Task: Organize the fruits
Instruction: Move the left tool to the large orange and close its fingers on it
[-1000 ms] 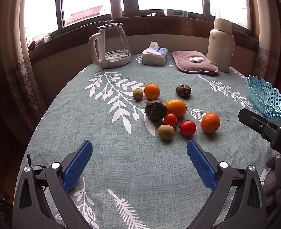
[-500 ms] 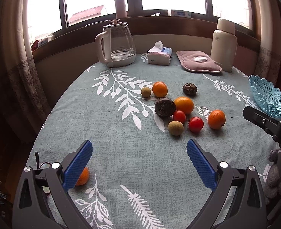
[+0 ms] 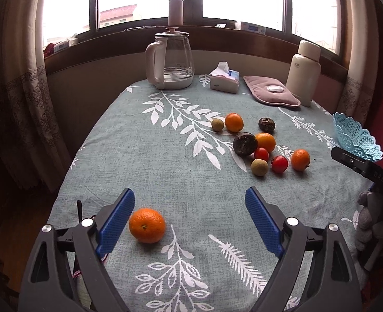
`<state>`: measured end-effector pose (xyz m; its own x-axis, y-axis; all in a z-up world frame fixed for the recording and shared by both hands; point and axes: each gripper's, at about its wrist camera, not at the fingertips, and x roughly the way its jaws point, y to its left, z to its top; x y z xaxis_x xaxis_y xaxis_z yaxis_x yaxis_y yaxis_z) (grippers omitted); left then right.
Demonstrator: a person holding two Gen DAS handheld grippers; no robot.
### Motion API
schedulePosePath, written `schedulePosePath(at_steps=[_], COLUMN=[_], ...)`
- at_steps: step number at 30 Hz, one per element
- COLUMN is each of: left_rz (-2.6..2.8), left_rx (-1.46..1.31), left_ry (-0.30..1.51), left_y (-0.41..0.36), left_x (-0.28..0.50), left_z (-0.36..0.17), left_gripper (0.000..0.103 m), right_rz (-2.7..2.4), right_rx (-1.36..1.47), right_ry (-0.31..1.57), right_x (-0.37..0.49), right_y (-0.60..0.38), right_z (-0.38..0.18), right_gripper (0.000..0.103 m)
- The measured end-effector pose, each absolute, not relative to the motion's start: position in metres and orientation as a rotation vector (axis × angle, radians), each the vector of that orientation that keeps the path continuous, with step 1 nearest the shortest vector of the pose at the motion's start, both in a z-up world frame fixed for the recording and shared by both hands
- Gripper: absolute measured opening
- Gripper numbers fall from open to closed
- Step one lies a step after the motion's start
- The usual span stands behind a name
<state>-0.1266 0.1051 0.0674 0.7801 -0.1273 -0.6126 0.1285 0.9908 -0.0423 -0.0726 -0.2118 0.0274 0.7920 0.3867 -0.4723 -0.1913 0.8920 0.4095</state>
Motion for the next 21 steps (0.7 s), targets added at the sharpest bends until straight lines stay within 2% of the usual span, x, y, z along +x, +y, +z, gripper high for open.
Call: schedulePosePath(at_steps=[3, 8, 21], left_rz=[-0.207, -0.223, -0.091], left_rx=[-0.047, -0.029, -0.006], left_ry=[0.695, 0.736, 0.767], left_y=[0.116, 0.123, 0.143], left_x=[-0.125, -0.120, -0.112], left_z=[0.062, 0.051, 0.036], left_gripper=[0.071, 0.048, 0.047], right_rz=[0.319, 0.319, 0.319], right_rx=[0.354, 0.355, 0.354], right_ry=[0.580, 0.589, 0.589], right_x=[-0.072, -0.071, -0.071], right_y=[-0.212, -0.212, -0.212], right_z=[0.028, 0.027, 0.027], right_gripper=[0.101, 0.101, 0.101])
